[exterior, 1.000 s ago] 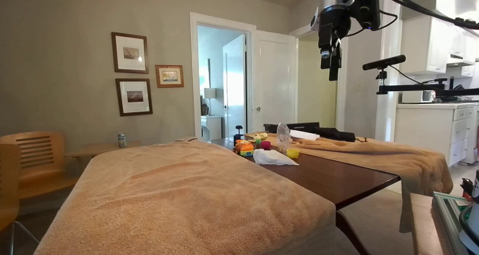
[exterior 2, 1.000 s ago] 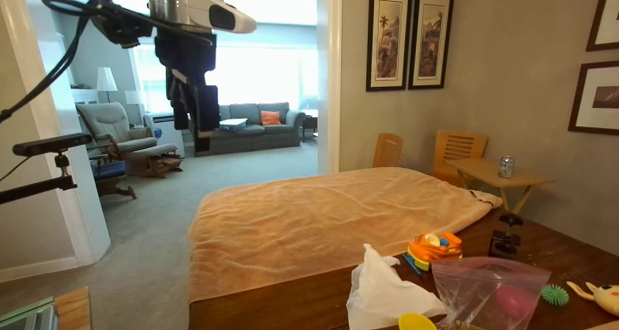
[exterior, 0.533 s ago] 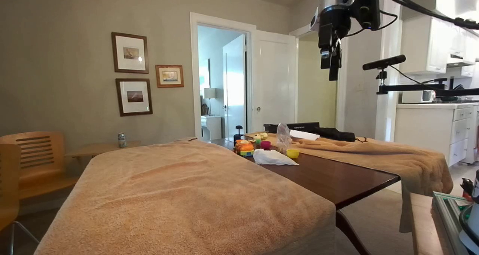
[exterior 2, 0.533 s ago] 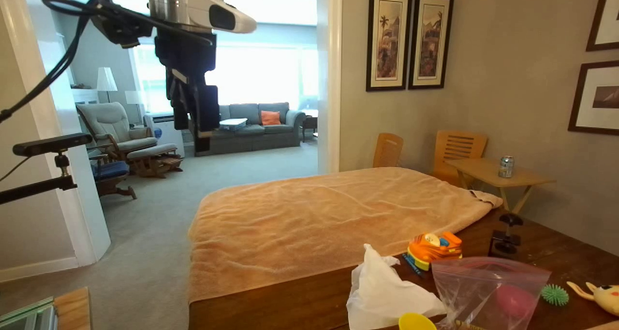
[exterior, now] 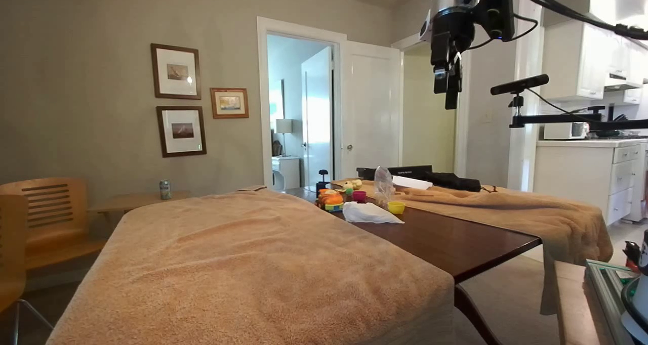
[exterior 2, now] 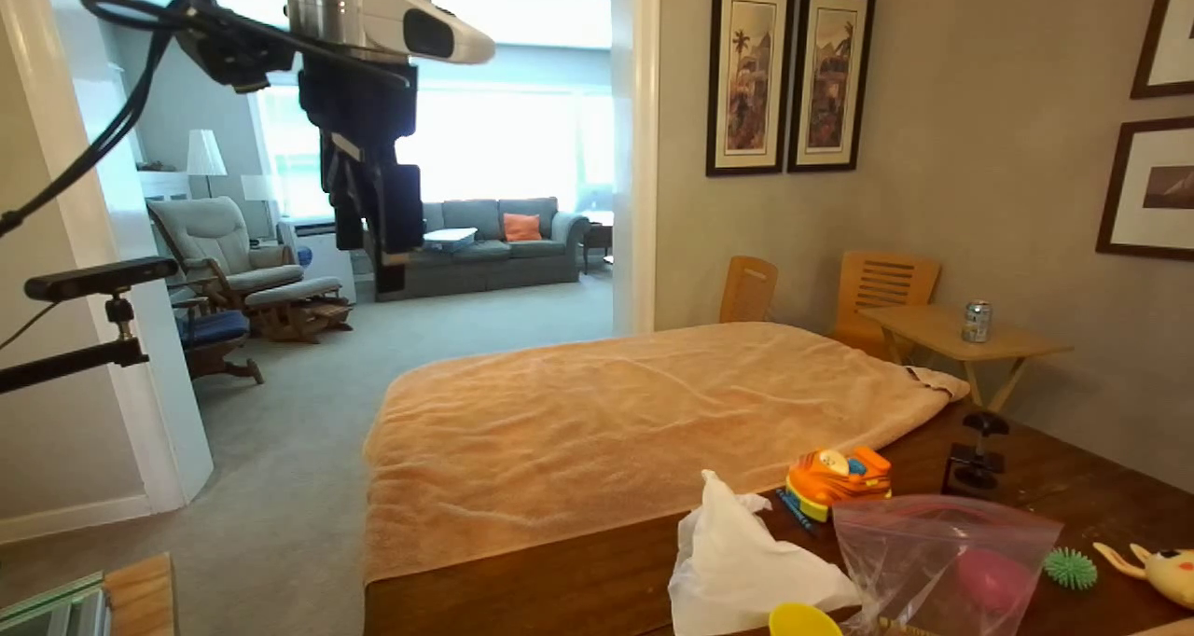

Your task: Move the purple bowl forwards.

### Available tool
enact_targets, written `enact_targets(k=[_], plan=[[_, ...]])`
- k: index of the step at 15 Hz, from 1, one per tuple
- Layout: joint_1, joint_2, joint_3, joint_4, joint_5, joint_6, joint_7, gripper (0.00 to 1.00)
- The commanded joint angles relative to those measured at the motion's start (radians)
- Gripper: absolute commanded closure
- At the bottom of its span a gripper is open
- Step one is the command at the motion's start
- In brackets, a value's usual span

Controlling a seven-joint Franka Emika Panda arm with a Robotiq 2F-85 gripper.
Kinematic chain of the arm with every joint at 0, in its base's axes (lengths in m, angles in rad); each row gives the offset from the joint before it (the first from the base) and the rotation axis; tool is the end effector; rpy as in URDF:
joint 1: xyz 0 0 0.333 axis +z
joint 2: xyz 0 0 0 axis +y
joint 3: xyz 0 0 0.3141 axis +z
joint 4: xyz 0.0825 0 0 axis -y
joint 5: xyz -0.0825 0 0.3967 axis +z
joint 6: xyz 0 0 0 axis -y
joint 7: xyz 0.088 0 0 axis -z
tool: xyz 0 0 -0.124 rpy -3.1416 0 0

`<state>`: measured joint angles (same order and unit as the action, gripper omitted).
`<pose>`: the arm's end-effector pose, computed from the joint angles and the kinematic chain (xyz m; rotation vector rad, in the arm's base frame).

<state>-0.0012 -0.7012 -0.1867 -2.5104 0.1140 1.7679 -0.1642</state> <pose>0.3451 -0.0565 0.4832 -2.9052 0.0037 0.0222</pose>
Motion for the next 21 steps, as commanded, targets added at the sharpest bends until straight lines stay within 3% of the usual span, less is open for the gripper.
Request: enact_targets(k=[1,10,21], plan=[[-0.015,0.013,0.004,0.010,0.015,-0.004,-0.032,0.00],[-0.030,0.143,-0.101,0.107,-0.039,-0.006,-0.286,0.00],[-0.083,0.335,-0.207,0.291,-0.014,0.123,-0.479,0.00]])
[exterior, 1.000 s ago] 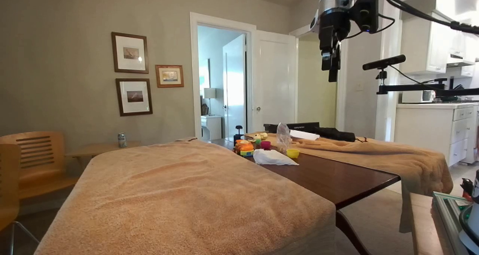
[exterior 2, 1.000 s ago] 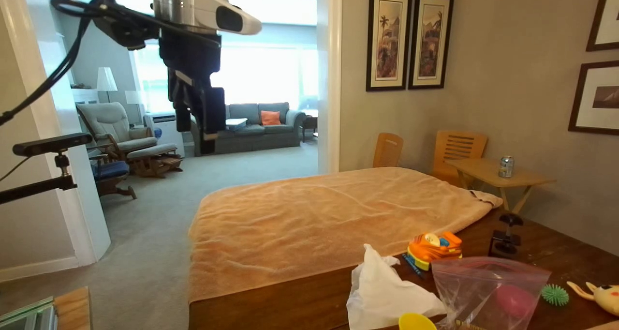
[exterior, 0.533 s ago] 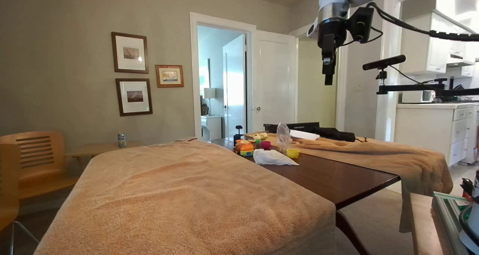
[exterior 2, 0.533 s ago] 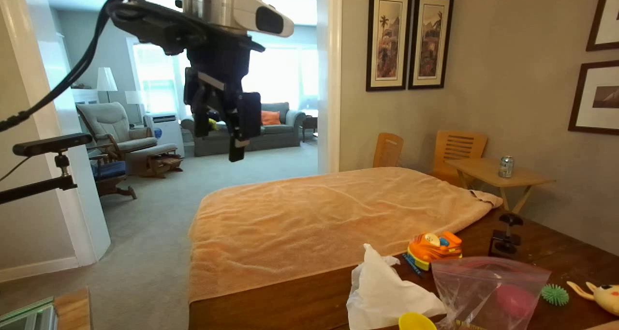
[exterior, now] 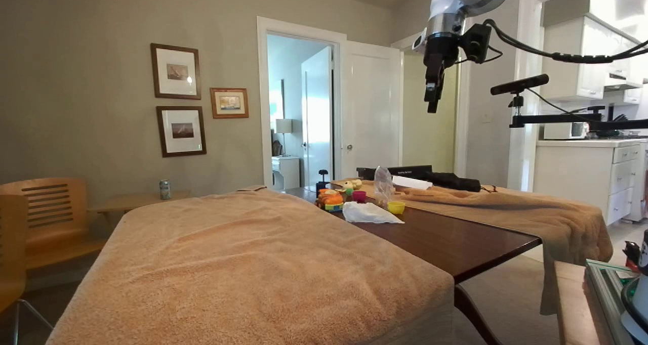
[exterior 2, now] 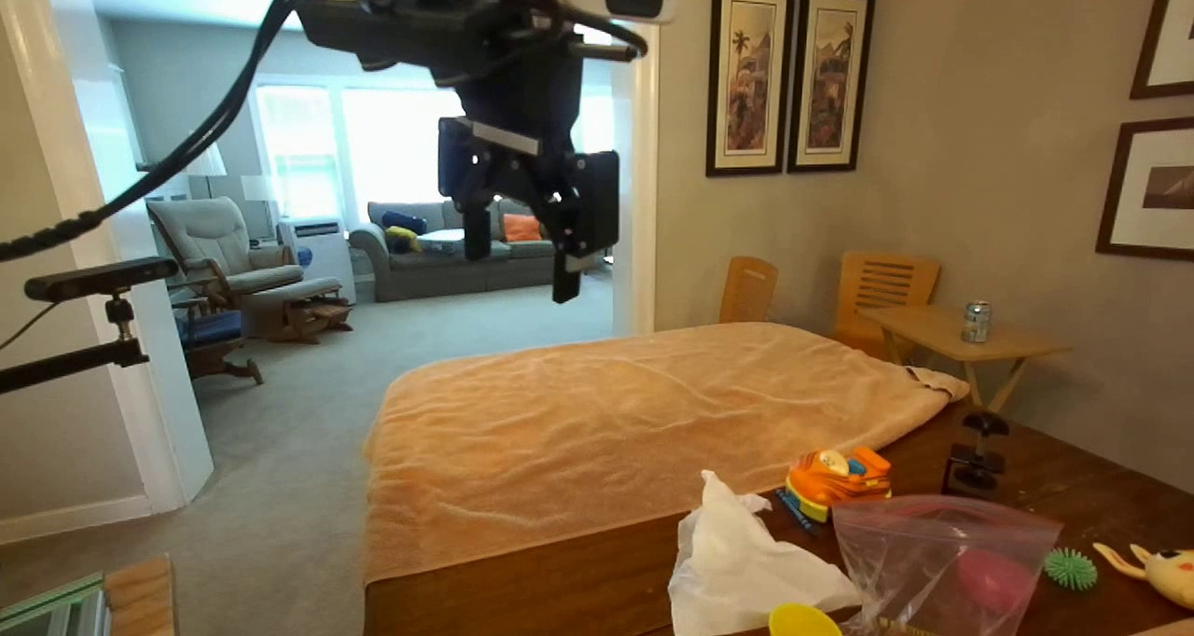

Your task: Move the purple bowl forwards.

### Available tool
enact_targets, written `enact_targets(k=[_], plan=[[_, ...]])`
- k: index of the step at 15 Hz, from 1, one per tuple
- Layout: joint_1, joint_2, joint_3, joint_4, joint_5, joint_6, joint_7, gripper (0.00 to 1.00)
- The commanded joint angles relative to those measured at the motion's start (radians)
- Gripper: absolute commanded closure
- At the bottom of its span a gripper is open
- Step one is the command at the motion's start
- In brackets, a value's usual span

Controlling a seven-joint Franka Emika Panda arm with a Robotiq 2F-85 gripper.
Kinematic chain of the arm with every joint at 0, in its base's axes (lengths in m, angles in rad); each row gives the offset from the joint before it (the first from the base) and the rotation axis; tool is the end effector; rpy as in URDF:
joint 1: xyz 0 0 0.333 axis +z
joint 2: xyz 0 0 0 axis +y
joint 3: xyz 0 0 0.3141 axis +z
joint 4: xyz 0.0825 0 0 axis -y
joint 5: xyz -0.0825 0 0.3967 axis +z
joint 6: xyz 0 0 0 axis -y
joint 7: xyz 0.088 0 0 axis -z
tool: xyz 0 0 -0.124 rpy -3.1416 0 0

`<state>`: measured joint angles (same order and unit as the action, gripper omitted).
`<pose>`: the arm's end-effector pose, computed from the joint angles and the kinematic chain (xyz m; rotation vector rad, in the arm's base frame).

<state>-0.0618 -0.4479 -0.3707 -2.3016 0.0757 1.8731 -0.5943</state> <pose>0.3961 -0.1856 0.4858 -2.9205 -0.2536 -0.1492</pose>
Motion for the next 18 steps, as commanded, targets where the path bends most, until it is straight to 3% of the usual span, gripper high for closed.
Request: enact_targets(k=[1,4,5,14,18], plan=[[-0.029,0.108,-0.037,0.106,0.035,0.025,-0.057,0.00],[-0.052,0.161,-0.060,0.173,0.060,0.008,-0.057,0.00],[-0.062,0.105,-0.028,0.104,0.028,0.026,-0.034,0.00],[-0.074,0.148,-0.035,0.145,0.039,0.026,-0.039,0.00],[-0.106,0.238,-0.026,0.190,0.055,0.144,0.131,0.00]])
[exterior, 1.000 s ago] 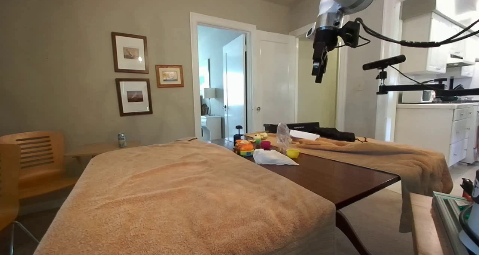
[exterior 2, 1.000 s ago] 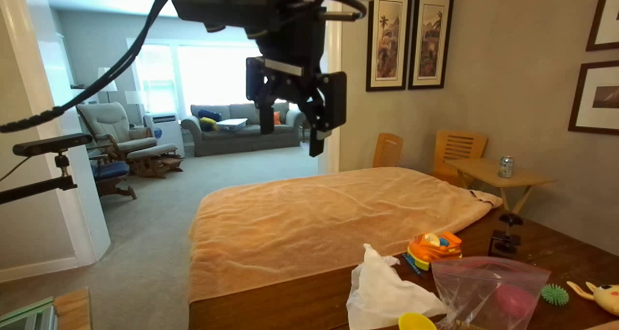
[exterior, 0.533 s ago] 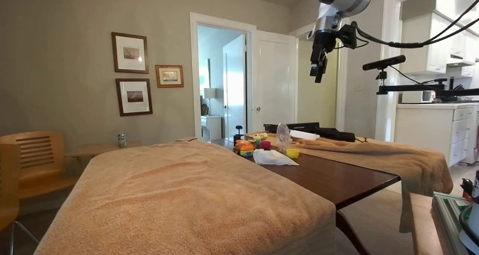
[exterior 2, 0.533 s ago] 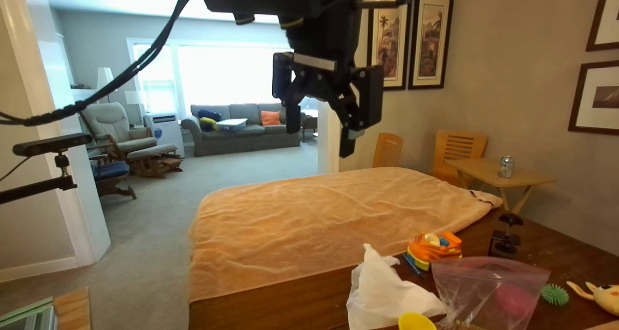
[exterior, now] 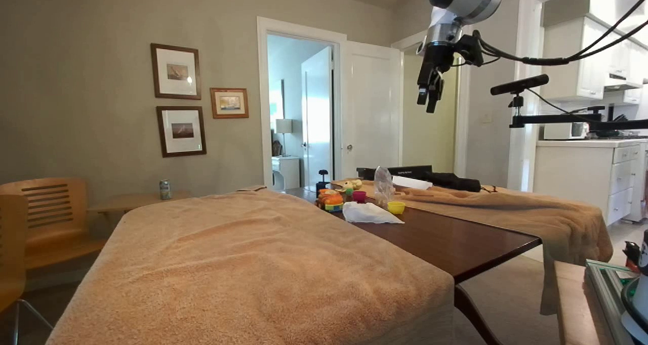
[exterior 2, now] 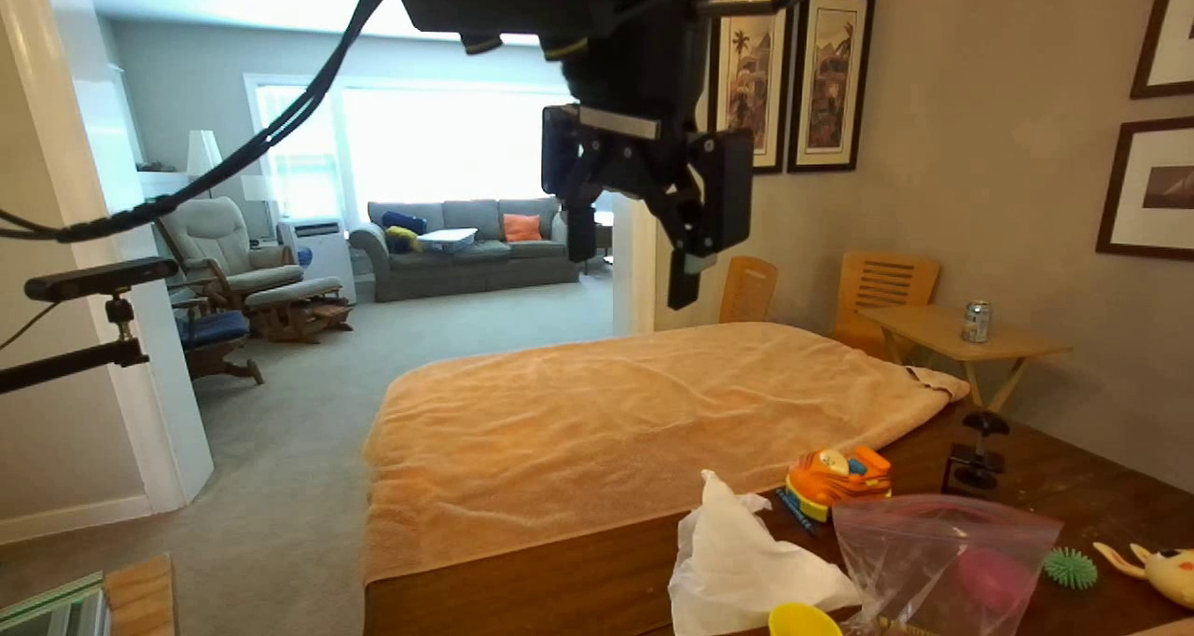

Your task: Move the purple bowl forwards.

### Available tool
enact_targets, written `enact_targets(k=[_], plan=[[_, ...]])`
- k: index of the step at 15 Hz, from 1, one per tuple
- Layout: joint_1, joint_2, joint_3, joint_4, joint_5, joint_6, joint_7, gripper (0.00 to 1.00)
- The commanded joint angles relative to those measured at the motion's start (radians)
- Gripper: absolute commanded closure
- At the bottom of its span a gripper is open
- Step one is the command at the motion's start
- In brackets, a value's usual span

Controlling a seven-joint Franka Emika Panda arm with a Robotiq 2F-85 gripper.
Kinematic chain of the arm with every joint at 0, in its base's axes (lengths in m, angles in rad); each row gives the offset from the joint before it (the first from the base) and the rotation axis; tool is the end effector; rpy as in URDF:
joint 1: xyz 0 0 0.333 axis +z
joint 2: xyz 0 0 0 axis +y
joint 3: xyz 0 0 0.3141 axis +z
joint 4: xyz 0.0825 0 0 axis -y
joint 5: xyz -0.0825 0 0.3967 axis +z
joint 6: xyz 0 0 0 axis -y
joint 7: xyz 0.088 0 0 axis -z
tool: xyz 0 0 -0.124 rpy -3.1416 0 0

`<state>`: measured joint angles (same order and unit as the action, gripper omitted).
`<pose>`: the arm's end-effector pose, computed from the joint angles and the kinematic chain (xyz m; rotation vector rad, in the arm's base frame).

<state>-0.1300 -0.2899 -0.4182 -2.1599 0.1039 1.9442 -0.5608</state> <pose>0.4203 -0.2591 0.4910 -2.9753 0.0154 -0.2278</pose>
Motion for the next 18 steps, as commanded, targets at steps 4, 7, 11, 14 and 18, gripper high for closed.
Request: enact_targets(k=[4,7,11,14,18], plan=[[-0.057,0.180,0.034,0.117,0.063,0.175,0.256,0.00],[-0.066,0.254,0.055,0.169,0.086,0.215,0.317,0.00],[-0.085,0.356,0.081,0.261,0.093,0.221,0.350,0.00],[-0.110,0.427,0.094,0.338,0.089,0.208,0.375,0.00],[-0.132,0.421,0.111,0.320,0.054,0.222,0.386,0.00]])
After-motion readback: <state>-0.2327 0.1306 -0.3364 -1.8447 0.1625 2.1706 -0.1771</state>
